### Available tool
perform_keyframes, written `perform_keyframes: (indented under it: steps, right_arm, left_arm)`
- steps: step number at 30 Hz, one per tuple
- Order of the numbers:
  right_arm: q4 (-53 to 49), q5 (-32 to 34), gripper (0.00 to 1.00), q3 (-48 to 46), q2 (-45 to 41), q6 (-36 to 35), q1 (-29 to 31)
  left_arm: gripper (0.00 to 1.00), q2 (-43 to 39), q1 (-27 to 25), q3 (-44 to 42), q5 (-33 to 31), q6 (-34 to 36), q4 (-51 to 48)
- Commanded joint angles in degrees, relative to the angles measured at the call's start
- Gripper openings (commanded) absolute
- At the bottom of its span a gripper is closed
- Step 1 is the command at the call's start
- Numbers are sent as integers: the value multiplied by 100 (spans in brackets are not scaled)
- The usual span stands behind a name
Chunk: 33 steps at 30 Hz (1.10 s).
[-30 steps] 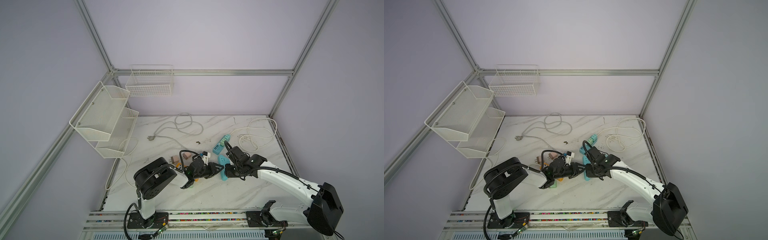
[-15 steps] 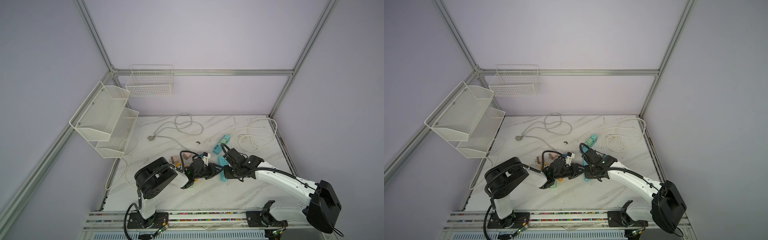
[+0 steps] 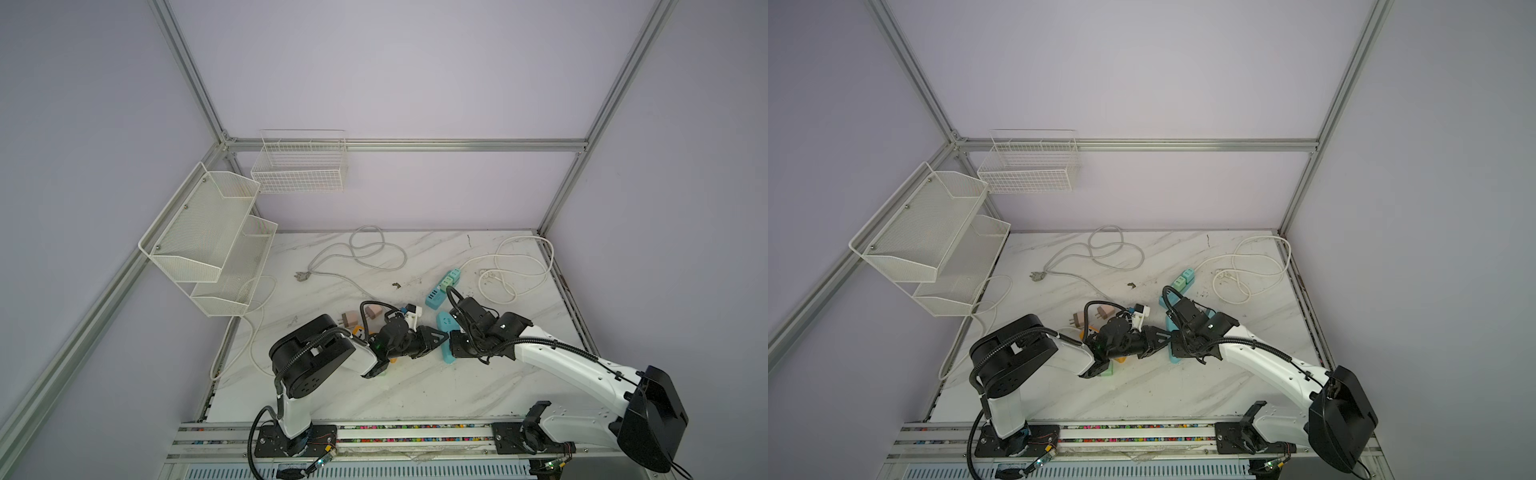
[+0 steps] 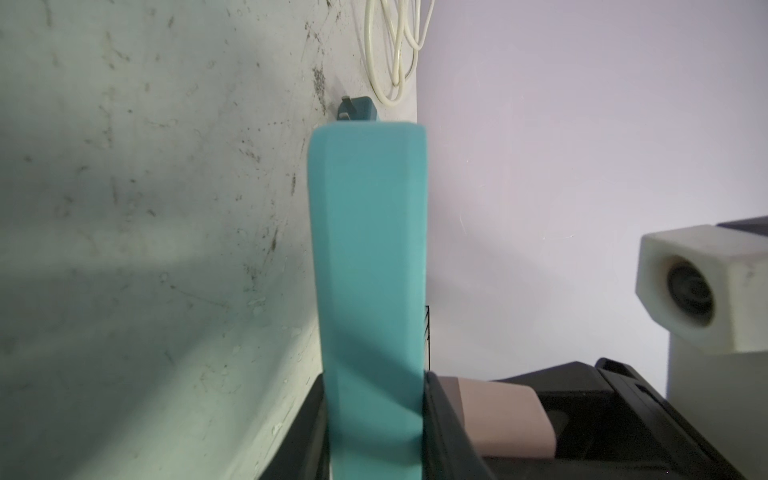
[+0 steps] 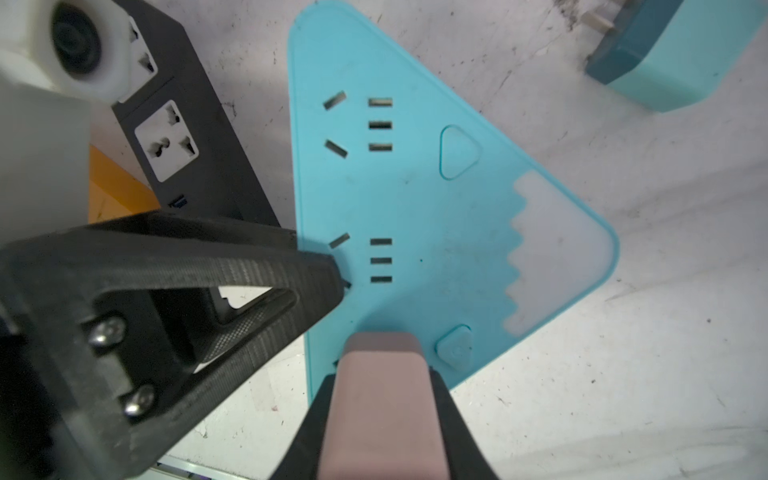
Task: Pull the plug off the socket
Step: 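Pull the pink plug from the strip with the right gripper while the left clamps it, then lift the pink plug away from the teal strip with the right gripper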
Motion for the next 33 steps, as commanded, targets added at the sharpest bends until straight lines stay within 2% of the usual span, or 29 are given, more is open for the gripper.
perform_keyframes:
  steps: [1, 4, 6, 12, 14, 18, 21, 23, 25, 28, 31, 33]
  right_arm:
    - [513, 299, 7, 318, 202, 43, 147]
    - [490, 281, 7, 260, 110, 81, 143]
    - [426, 513, 9, 137, -109, 137, 118]
    - [410, 301, 9, -184, -506, 200, -402]
    - [424, 393, 8, -55, -415, 47, -397]
    - [830, -28, 9, 65, 57, 16, 45]
    - [586, 215, 9, 220, 255, 17, 125]
    - [472, 443, 10, 184, 19, 205, 109]
    - [396, 570, 13, 50, -307, 356, -89]
    - [350, 396, 13, -197, -593, 340, -574]
    - [264, 596, 12, -96, -592, 209, -613]
    - [314, 433, 12, 37, -428, 83, -543]
  left_arm:
    - [0, 78, -54, -86, 239, 190, -455]
    - [0, 89, -55, -93, 239, 180, -449]
    - [0, 81, -65, -111, 239, 183, -449]
    - [0, 78, -74, -122, 270, 178, -421]
    - [0, 80, -78, -122, 278, 184, -412]
    - [0, 113, -80, -63, 298, 181, -418]
    - [0, 124, -89, -38, 269, 174, -402]
    - [0, 126, -89, -51, 279, 177, -397]
    - [0, 131, -89, -81, 289, 171, -401]
    - [0, 144, -84, -137, 282, 155, -344]
    - [0, 151, -89, -148, 291, 144, -307]
    - [0, 175, -89, -126, 308, 137, -302]
